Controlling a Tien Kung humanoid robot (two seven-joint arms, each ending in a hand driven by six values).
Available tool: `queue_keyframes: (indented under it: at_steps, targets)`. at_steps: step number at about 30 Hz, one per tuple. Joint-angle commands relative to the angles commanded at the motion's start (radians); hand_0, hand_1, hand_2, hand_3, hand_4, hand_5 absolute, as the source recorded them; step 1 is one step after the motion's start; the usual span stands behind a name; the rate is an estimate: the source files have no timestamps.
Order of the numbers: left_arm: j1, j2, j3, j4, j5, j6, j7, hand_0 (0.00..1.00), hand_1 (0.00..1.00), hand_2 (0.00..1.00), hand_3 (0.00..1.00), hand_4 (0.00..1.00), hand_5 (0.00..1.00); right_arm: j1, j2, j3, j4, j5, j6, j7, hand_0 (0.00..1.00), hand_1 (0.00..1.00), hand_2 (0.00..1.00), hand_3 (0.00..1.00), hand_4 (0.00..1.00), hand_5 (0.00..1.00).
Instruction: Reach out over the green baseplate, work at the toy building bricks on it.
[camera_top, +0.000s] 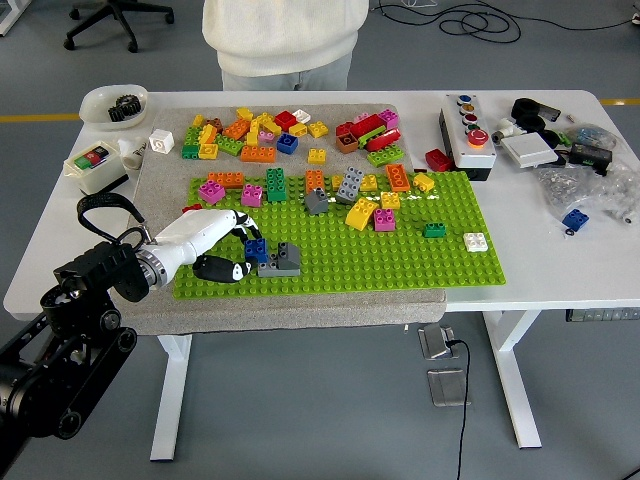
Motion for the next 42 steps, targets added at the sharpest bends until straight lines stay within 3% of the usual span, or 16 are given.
queue_keyframes:
  at_steps: [42]
  targets:
    - [-0.005, -0.035, 0.015, 0.065, 0.000, 0.048, -0.010, 0.735, 0.699, 0.599, 0.576, 0.590, 0.253, 0.001, 0.002, -0.009, 0.000, 0.000, 0.002, 0.000, 0.735, 0.618, 0.637, 0.540, 0.770, 0.489]
